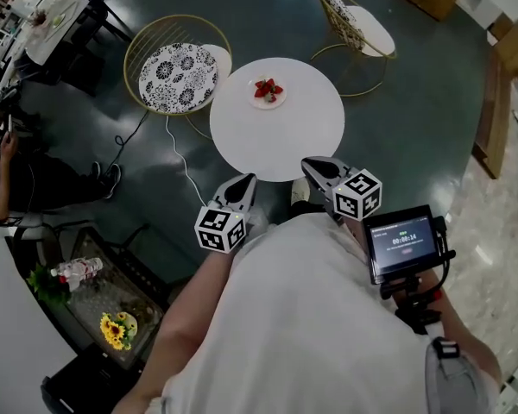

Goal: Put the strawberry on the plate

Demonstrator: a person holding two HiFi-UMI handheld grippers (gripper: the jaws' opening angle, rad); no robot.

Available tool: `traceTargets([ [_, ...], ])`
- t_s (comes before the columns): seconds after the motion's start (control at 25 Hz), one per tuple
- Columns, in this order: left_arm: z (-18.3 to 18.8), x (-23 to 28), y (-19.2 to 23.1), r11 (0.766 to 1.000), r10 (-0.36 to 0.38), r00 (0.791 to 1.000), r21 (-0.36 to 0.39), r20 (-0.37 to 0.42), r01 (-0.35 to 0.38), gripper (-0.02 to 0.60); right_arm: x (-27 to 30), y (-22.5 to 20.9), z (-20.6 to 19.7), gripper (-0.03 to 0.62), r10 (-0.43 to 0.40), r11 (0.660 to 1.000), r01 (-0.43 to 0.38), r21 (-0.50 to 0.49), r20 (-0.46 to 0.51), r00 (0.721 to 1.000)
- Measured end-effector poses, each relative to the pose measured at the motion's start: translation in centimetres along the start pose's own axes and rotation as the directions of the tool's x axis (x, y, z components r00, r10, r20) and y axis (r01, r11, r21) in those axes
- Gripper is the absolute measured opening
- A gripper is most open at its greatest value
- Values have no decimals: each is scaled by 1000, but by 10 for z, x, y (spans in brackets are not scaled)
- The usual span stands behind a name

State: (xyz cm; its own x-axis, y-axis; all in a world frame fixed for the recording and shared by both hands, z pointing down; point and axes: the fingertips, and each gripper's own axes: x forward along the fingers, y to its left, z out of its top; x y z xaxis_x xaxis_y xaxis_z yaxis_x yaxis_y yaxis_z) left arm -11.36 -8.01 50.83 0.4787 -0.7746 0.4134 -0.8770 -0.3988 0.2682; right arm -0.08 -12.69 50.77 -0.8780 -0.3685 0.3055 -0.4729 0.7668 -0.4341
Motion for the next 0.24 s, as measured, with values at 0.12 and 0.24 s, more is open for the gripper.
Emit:
traceTargets([
  [0.12,-3,4,-3,1000,-5,1000,-1,-4,5,6,-3,-2,-2,6,-3,1000,3,2,0,1000],
  [0.24,-6,5,-6,1000,-10,1000,-2,-10,10,7,-6,-1,-6,6,-6,1000,6,6,-3,1000],
])
